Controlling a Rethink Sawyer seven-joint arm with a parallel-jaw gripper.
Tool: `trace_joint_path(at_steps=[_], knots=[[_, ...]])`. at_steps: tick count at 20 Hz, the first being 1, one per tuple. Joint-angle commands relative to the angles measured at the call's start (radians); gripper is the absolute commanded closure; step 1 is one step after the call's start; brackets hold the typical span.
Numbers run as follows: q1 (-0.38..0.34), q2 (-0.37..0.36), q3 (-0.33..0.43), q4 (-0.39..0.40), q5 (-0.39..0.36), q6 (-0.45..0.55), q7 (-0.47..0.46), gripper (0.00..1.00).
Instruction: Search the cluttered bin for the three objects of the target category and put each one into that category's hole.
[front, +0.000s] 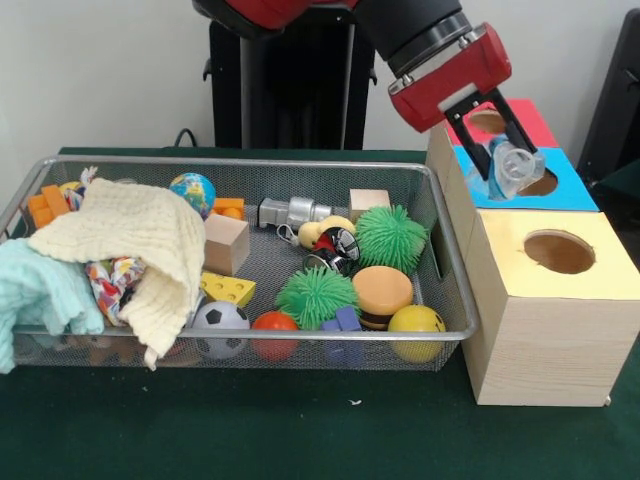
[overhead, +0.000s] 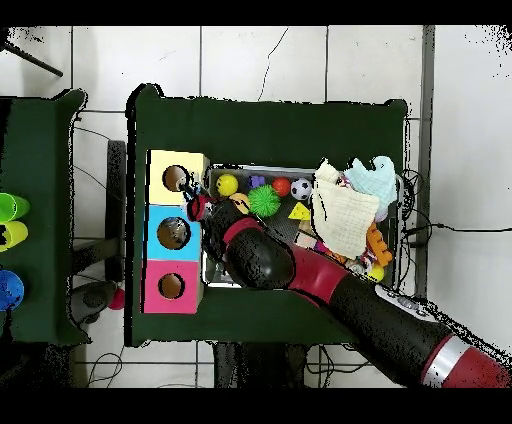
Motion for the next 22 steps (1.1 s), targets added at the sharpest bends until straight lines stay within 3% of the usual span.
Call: trace_joint_path(at_steps=[1, 10, 16, 22], knots=[[0.031, 0.029, 0.033, 0.003, -0.016, -0.116, 0.284, 1.00], [0.084, 0.073, 0.005, -0.017, -0.044, -0.204, 0.267, 1.00], [0.101, 0.083, -0.007, -0.009, -0.017, -0.184, 0.275, 1.00], [0.097, 0.133, -0.027, 0.012, -0.073, -0.205, 0.252, 1.00]])
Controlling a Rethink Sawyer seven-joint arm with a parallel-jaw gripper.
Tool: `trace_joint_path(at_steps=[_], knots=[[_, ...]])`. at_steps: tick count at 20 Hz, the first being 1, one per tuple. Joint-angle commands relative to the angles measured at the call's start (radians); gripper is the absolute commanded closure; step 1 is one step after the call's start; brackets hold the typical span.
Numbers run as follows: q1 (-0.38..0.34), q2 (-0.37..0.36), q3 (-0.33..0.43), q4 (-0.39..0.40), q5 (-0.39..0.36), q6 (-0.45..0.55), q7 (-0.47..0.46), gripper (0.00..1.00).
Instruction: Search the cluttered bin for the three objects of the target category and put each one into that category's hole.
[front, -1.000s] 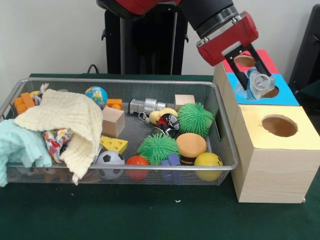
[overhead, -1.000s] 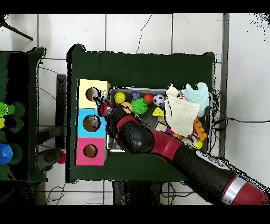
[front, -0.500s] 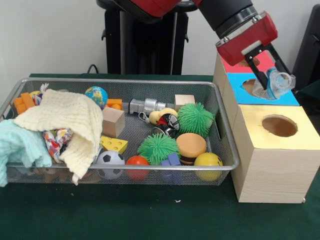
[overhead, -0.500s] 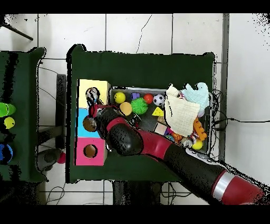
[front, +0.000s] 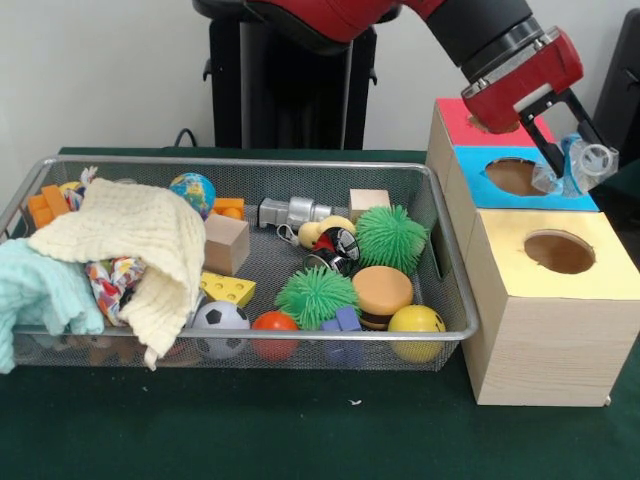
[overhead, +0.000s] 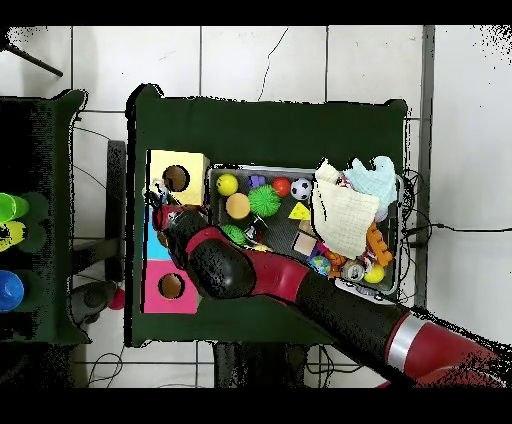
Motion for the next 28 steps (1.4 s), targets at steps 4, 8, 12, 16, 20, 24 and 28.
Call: trace_joint_path(at_steps=[4, 8, 12, 16, 20, 24, 28], knots=[[-0.007, 0.084, -0.051, -0.009, -0.091, -0.058, 0.221, 1.00], [-0.011, 0.098, -0.052, -0.018, -0.111, -0.048, 0.220, 1.00], [-0.009, 0.136, -0.062, -0.044, -0.151, -0.055, 0.206, 1.00], [0.002, 0.175, -0.083, -0.082, -0.198, -0.072, 0.190, 1.00], [0.008, 0.182, -0.096, -0.097, -0.222, -0.062, 0.180, 1.00], [0.011, 0.184, -0.110, -0.105, -0.244, -0.056, 0.171, 1.00], [0.006, 0.188, -0.111, -0.112, -0.274, -0.044, 0.156, 1.00]])
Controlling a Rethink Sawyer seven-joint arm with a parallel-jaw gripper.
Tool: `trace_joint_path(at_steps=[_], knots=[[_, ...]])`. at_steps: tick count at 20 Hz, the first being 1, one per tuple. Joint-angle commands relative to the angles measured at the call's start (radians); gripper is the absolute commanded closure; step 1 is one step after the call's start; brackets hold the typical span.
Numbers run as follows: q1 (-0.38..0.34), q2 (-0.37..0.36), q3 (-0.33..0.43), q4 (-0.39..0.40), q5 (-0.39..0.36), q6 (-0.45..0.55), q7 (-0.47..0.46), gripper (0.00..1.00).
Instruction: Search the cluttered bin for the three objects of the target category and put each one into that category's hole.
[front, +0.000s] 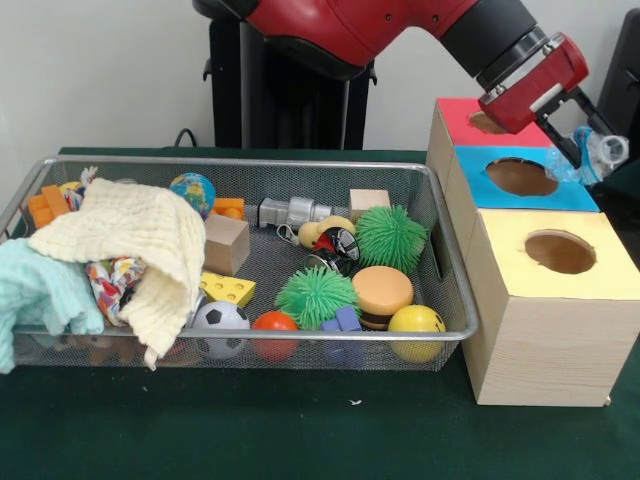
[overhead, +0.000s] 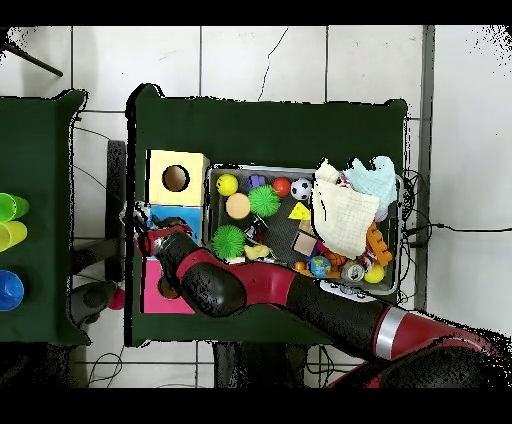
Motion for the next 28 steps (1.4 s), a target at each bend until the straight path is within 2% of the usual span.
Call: trace_joint_path(at_steps=[1, 11, 28], knots=[[-0.001, 0.061, -0.097, -0.111, -0.049, 0.000, 0.160, 1.00], [-0.018, 0.013, -0.114, -0.117, -0.084, 0.089, 0.107, 1.00], [-0.098, 0.040, -0.100, -0.127, -0.150, 0.191, 0.073, 1.00]])
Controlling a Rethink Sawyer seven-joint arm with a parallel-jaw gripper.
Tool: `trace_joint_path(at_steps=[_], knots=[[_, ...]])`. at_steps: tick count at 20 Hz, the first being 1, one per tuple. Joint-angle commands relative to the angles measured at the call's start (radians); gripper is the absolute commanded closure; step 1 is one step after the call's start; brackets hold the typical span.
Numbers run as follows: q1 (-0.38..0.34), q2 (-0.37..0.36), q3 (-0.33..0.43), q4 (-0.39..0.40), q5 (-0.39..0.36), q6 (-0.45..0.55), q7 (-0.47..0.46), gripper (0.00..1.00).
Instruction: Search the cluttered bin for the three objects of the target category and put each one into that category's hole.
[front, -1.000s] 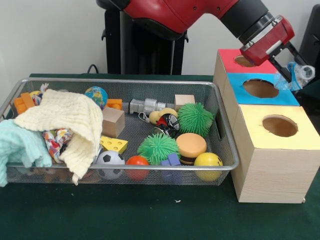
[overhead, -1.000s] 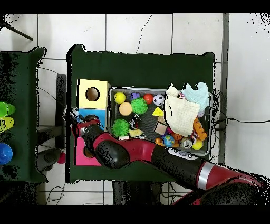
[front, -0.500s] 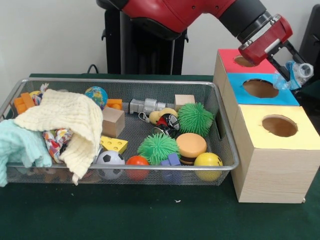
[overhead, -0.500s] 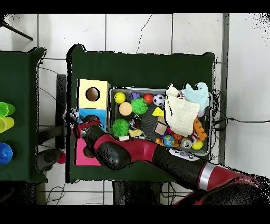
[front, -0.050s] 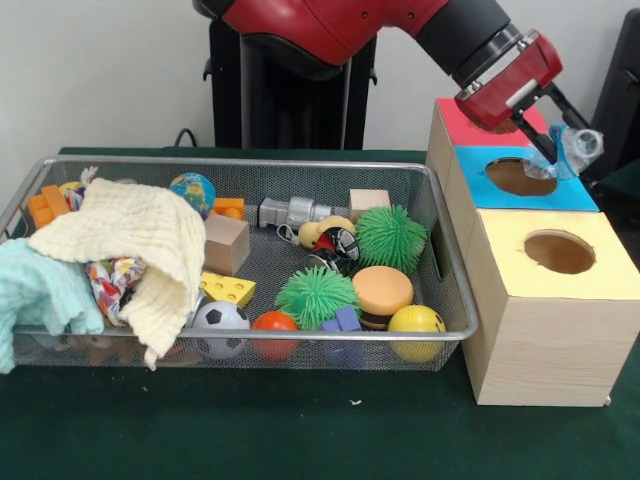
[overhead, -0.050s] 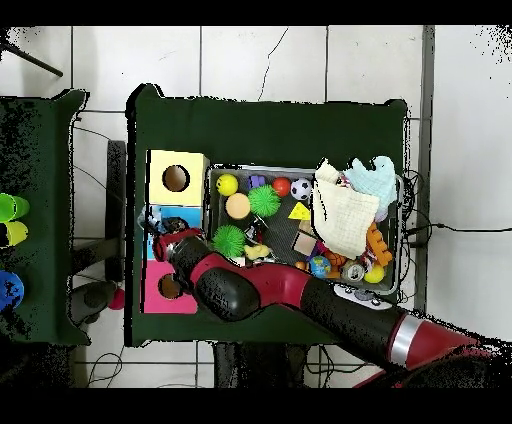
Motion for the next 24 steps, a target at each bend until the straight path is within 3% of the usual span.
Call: trace_joint_path(at_steps=[1, 14, 24], knots=[[-0.035, 0.041, -0.099, -0.126, -0.049, 0.141, 0.075, 1.00], [-0.023, 0.097, -0.116, -0.108, 0.013, 0.045, 0.204, 1.00], [0.009, 0.091, -0.132, -0.114, 0.021, 0.005, 0.212, 1.00]])
